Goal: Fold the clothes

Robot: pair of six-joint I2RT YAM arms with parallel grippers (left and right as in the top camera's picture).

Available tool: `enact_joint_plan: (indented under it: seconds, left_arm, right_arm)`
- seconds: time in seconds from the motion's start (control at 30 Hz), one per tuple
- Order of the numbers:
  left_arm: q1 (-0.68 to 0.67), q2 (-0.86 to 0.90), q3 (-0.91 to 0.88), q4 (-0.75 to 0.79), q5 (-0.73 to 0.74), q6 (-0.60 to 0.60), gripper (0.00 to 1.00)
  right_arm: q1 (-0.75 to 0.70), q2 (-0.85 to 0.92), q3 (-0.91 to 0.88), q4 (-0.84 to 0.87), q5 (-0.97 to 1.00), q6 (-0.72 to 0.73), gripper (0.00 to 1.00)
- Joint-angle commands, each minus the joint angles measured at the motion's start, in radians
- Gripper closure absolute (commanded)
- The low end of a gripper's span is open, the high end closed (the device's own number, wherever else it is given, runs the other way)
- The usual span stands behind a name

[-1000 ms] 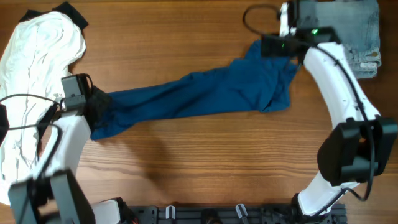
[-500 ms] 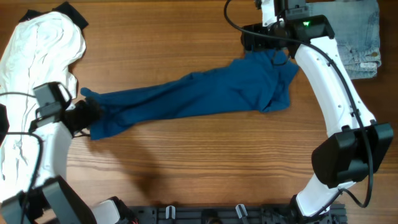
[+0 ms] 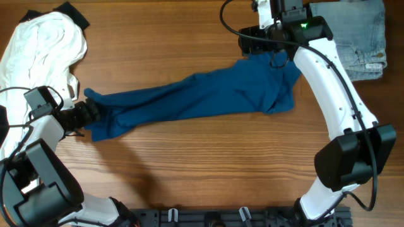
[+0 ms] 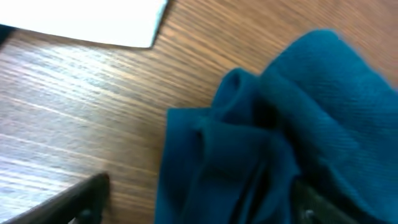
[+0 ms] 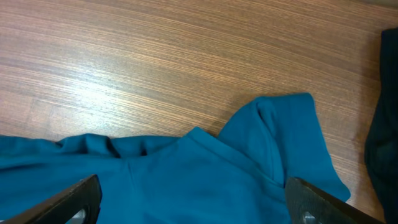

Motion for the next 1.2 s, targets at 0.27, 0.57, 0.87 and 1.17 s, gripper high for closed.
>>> enact_joint_plan:
  seconds: [0.27, 0.57, 0.87, 1.17]
  left_arm:
    - [-0.094, 0.033, -0.016, -0.100, -0.098, -0.256, 0.96]
    - [0.024, -0.117, 0.257, -0.402, -0.216, -0.223, 0.96]
    - [-0.076, -0.130, 0.421, -0.575, -0.234, -0.175, 0.96]
    - [-0.485, -0.086, 0.420, -0.465, -0.144, -0.260, 0.96]
  right_arm:
    - [0.002, 0.009, 0.002, -0.014, -0.021, -0.005, 0.06]
    - [0.002, 0.035, -0.024, -0.083, -0.072, -0.002, 0.06]
    - [0.002, 0.056, -0.024, -0.072, -0.071, -0.003, 0.06]
    - [0.002, 0.056, -0.024, -0.074, -0.071, -0.002, 0.06]
